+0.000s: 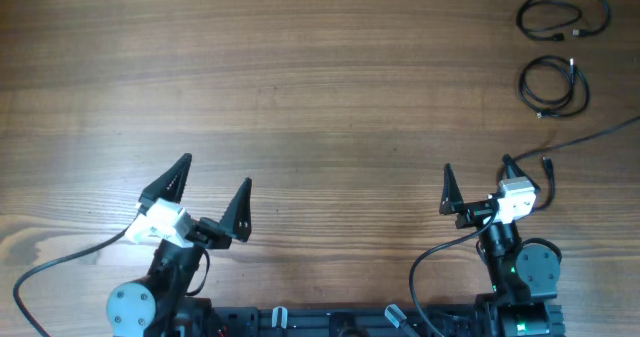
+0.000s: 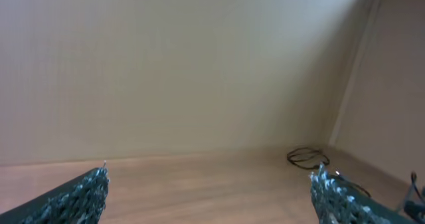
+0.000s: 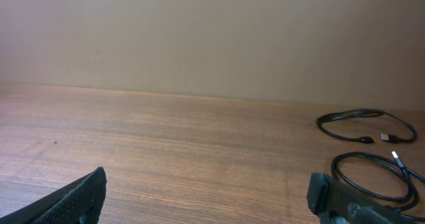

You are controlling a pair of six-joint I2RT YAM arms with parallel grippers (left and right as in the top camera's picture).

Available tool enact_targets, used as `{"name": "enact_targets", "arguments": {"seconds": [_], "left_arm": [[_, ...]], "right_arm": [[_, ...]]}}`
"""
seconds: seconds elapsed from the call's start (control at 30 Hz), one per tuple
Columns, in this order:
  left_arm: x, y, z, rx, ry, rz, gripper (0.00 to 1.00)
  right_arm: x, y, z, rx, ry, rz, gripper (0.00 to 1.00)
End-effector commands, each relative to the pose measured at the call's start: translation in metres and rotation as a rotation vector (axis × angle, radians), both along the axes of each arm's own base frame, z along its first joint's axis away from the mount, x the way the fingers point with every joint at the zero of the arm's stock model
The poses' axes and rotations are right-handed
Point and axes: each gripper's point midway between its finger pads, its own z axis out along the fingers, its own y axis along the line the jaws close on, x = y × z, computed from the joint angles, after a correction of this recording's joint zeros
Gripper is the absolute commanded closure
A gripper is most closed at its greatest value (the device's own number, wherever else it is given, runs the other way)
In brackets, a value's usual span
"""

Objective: Untangle cables

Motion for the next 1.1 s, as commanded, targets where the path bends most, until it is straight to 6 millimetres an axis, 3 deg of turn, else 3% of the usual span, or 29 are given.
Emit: {"name": "enact_targets", "arguments": {"seconds": [0.0, 0.43, 0.77, 1.07], "left_arm": [[0.002, 0.002, -0.003, 0.009, -0.041, 0.013, 0.0], [0.002, 0.004, 0.001, -0.009, -0.179, 0.026, 0.0], [0.011, 0.031, -0.004, -0.116, -0.181, 0.168, 0.0], [0.032, 0.056, -0.057, -0.114, 0.046, 0.324, 0.0]], "right_arm": [[0.0, -0.004, 0.002, -0.011, -0.013, -0.021, 0.0], [0.0, -0.004, 0.002, -0.011, -0.013, -0.021, 0.0], [0.0, -0.004, 0.002, -0.011, -0.013, -0.021, 0.0], [0.0, -0.004, 0.002, -0.011, -0.013, -0.021, 0.0]]}}
